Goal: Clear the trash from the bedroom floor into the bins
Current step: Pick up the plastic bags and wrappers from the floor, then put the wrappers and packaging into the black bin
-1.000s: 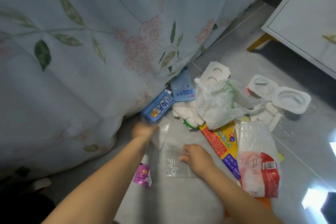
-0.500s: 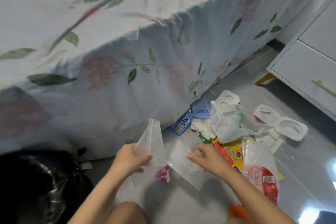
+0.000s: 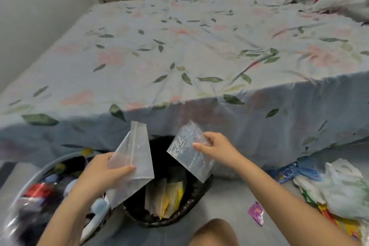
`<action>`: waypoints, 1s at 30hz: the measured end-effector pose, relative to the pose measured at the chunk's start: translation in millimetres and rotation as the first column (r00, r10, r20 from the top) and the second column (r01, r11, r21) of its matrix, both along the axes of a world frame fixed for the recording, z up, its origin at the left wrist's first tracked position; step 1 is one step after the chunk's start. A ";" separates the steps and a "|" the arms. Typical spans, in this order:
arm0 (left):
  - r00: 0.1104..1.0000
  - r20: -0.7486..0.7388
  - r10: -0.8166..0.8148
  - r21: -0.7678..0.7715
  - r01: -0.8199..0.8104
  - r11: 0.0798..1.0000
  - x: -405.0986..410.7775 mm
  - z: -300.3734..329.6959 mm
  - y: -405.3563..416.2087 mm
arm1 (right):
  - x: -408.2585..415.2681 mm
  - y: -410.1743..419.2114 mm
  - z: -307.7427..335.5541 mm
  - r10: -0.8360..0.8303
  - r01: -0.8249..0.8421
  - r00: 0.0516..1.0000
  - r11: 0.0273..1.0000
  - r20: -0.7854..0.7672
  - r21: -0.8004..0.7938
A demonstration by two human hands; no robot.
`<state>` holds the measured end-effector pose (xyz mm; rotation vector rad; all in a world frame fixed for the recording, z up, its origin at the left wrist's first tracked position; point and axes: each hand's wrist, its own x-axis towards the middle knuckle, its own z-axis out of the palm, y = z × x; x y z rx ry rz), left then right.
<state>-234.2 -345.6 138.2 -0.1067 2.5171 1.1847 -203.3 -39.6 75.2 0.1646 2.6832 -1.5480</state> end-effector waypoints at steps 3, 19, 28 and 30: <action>0.999 0.015 0.042 -0.014 -0.041 0.999 1.9 11.6 -54.5 | -34.6 -61.7 -15.5 0.149 -0.152 0.981 0.988 0.123 0.017; 0.924 0.272 -0.268 -0.285 0.344 0.895 -58.4 -105.0 46.5 | -19.0 -29.5 -20.5 0.141 -0.184 0.982 0.837 0.123 0.515; 0.751 0.550 -0.365 -0.549 0.655 0.519 -64.6 -188.7 111.4 | 82.0 68.7 -38.2 -0.062 -0.035 0.984 0.848 0.164 0.529; 0.775 0.530 -0.346 -0.641 0.632 0.435 -61.0 -195.4 118.4 | 102.8 88.9 -46.1 -0.091 -0.051 0.967 0.846 0.237 0.531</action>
